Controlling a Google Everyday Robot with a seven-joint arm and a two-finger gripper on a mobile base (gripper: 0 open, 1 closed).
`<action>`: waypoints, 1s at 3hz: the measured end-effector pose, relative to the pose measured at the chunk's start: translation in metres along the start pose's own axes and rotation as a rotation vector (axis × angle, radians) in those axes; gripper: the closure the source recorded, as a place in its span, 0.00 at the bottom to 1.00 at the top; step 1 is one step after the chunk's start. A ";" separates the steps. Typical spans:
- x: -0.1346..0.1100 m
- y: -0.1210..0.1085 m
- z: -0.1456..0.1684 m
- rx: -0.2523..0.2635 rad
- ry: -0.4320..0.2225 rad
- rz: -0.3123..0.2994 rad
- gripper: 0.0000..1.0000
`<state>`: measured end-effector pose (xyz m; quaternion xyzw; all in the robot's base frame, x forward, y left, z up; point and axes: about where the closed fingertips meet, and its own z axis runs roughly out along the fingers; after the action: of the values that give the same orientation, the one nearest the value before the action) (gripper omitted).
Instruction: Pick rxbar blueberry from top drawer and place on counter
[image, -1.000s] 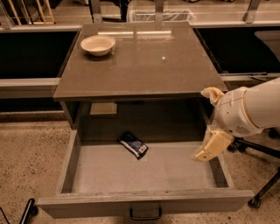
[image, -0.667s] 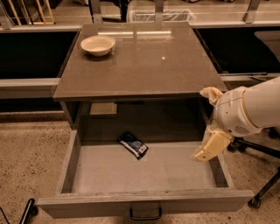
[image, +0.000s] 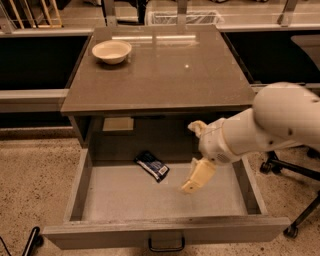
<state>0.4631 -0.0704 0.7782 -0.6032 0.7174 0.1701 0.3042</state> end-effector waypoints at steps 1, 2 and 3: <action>0.009 0.005 0.052 0.026 -0.038 0.092 0.00; 0.018 0.000 0.085 0.097 -0.074 0.122 0.00; 0.015 -0.026 0.114 0.184 -0.130 0.119 0.00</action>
Offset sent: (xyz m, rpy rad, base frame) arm 0.0651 0.0416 -0.1018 0.1519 -0.1783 -0.3094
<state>0.5136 -0.0179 0.6858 -0.5168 0.7433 0.1597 0.3935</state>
